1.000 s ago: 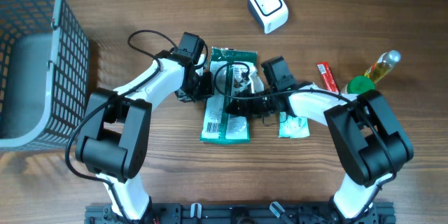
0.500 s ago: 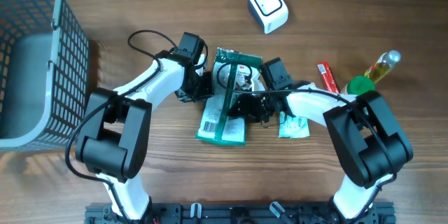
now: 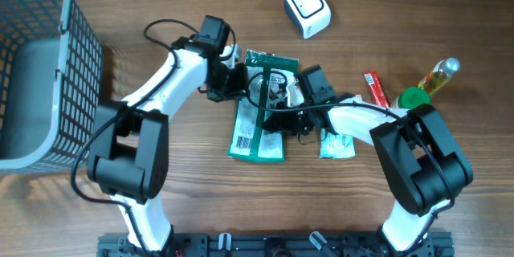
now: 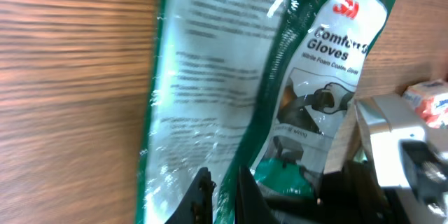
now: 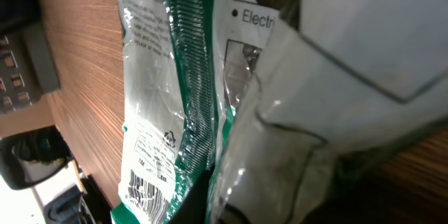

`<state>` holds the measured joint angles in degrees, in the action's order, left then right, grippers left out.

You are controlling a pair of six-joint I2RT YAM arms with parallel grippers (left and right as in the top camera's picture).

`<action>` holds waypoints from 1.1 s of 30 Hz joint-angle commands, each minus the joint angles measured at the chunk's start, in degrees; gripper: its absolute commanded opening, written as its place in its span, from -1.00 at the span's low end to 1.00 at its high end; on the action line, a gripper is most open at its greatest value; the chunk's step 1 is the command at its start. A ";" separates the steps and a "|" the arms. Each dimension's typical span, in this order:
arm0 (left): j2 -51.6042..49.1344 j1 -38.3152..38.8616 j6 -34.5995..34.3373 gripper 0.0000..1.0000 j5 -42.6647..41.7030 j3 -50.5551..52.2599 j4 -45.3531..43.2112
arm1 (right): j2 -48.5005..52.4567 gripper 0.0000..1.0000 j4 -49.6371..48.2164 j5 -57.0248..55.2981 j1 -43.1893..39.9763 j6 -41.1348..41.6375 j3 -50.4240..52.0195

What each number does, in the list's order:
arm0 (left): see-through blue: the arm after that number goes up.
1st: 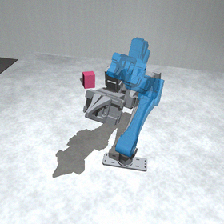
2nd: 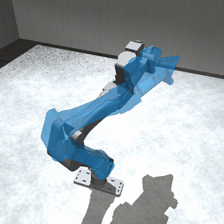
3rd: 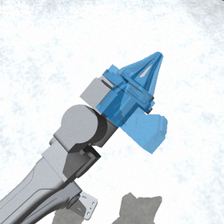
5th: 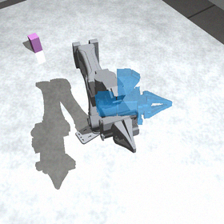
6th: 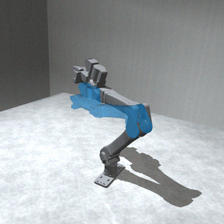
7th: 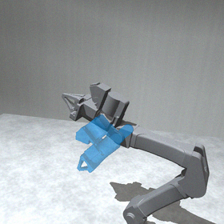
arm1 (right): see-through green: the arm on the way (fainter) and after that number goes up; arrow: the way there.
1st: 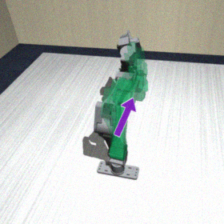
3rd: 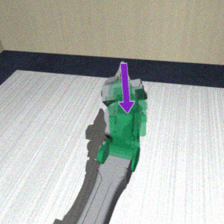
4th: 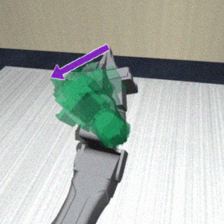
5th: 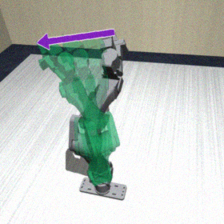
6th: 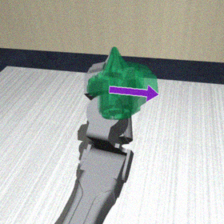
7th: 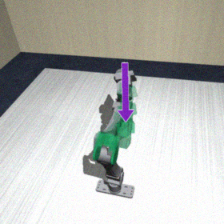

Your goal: Scan the item barcode

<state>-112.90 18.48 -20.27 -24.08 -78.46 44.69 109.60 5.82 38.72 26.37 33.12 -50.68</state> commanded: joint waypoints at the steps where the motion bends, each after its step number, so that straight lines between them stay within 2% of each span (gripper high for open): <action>1: -4.33 2.05 0.31 -0.92 -1.60 -0.15 -1.70 | 1.95 -0.58 0.37 -5.66 0.02 -1.66 1.66; 3: -5.33 2.69 0.31 -0.92 -1.38 -0.15 -2.34 | 1.95 -0.50 0.50 -5.66 0.02 -1.66 1.66; 6: -6.51 3.02 0.28 -0.92 1.11 -0.15 -3.15 | 1.95 -0.07 0.66 -5.66 0.02 -1.62 1.66; 7: -6.88 3.02 0.26 -0.92 2.60 -0.15 -3.10 | 1.95 0.00 0.66 -5.38 0.00 -1.62 1.66; 10: -7.23 2.99 0.17 -0.92 3.61 0.42 -3.17 | 1.95 0.01 1.09 -1.46 -0.61 -1.07 1.66; 13: -7.26 2.99 -2.16 -0.92 4.87 0.83 -3.13 | 1.95 0.01 3.04 -1.18 -1.22 2.91 1.68; 16: -7.26 2.99 -4.22 -0.92 4.85 0.83 -3.13 | 1.95 -0.02 3.26 -4.48 -0.92 6.60 1.68; 22: -7.26 2.99 -4.22 -0.92 4.85 0.83 -3.15 | 2.08 -0.18 2.29 -10.38 3.50 15.50 1.68; 27: -7.26 2.99 -4.22 -0.92 4.85 0.83 -3.28 | 2.19 -0.23 -1.38 -11.87 5.90 21.03 1.68; 29: -7.26 2.99 -4.22 -0.92 4.87 0.83 -3.32 | 2.51 -0.40 -2.10 -13.03 6.03 21.81 1.68; 30: -7.26 2.95 -4.20 -0.92 4.90 0.83 -3.32 | 2.58 -0.59 -1.90 -13.68 6.03 21.18 1.68; 31: -7.26 2.71 -4.20 -0.92 4.90 0.83 -3.30 | 2.58 -0.67 -1.38 -14.32 5.90 19.71 1.68; 33: -7.21 1.68 -4.22 -0.92 4.85 0.83 -3.30 | 2.58 -0.65 0.13 -14.23 5.40 17.86 1.68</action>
<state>-118.52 21.32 -23.53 -22.15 -78.43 41.45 108.75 3.20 32.10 32.12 52.47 -51.09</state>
